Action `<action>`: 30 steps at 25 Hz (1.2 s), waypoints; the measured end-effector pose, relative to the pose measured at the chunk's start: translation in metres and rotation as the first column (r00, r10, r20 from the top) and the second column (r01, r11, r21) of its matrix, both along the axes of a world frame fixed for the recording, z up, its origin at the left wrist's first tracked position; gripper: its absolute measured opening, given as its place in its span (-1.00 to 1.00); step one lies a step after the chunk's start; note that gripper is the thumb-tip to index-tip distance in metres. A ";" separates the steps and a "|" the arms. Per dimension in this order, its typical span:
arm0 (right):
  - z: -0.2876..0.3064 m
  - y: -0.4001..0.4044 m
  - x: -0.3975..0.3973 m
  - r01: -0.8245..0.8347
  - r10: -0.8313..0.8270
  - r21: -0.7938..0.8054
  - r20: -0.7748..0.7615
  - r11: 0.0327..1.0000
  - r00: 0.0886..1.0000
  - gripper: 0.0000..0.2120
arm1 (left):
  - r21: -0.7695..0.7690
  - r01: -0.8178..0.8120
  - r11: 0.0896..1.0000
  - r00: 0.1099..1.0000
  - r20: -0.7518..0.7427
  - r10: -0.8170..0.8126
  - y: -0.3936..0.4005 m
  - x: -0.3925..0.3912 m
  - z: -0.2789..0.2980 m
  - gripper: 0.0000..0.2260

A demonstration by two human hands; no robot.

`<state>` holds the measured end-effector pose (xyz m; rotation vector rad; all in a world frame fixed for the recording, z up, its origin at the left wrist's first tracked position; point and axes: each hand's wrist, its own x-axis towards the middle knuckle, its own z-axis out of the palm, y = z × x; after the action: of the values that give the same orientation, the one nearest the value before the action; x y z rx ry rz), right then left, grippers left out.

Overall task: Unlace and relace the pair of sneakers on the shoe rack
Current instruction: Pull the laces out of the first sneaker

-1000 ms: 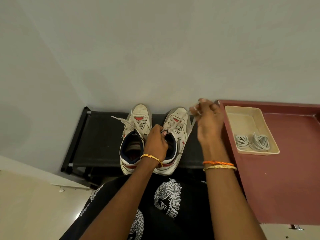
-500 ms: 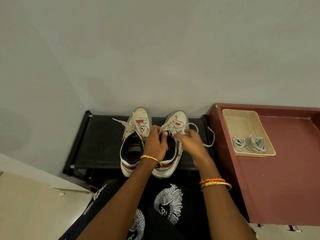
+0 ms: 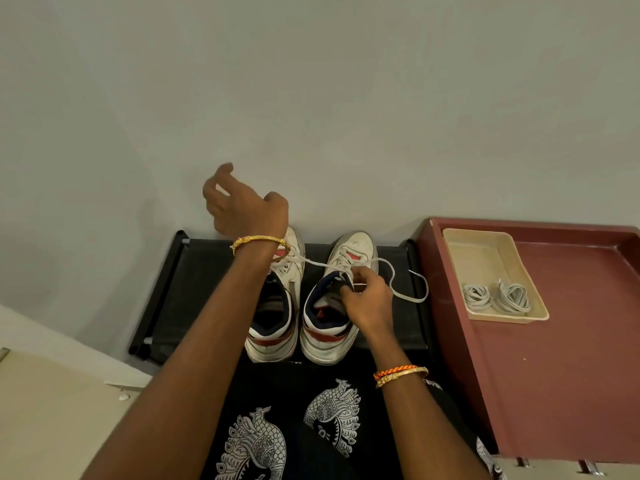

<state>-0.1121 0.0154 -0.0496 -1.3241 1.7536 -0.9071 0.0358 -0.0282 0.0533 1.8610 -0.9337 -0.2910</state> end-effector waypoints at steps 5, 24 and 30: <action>0.001 -0.002 -0.007 -0.024 0.021 -0.066 -0.043 0.998 0.999 -0.69 | 0.259 0.561 0.786 0.813 0.009 -0.583 0.029 -0.039 -0.066 -0.86; 0.017 -0.020 -0.035 0.332 -0.315 0.115 0.691 0.936 0.651 -0.86 | 0.108 0.530 0.841 0.502 -0.840 -0.208 0.004 -0.050 -0.074 -0.95; 0.018 -0.020 -0.063 0.526 -0.443 0.151 0.752 0.837 0.489 -0.87 | -0.075 0.199 0.977 0.332 -0.933 -0.139 0.004 0.024 -0.029 -0.86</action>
<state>-0.1752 -0.0048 -0.0320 -0.2988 1.3657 -1.6097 0.0600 -0.0246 0.0242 1.2365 -0.2523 -1.3879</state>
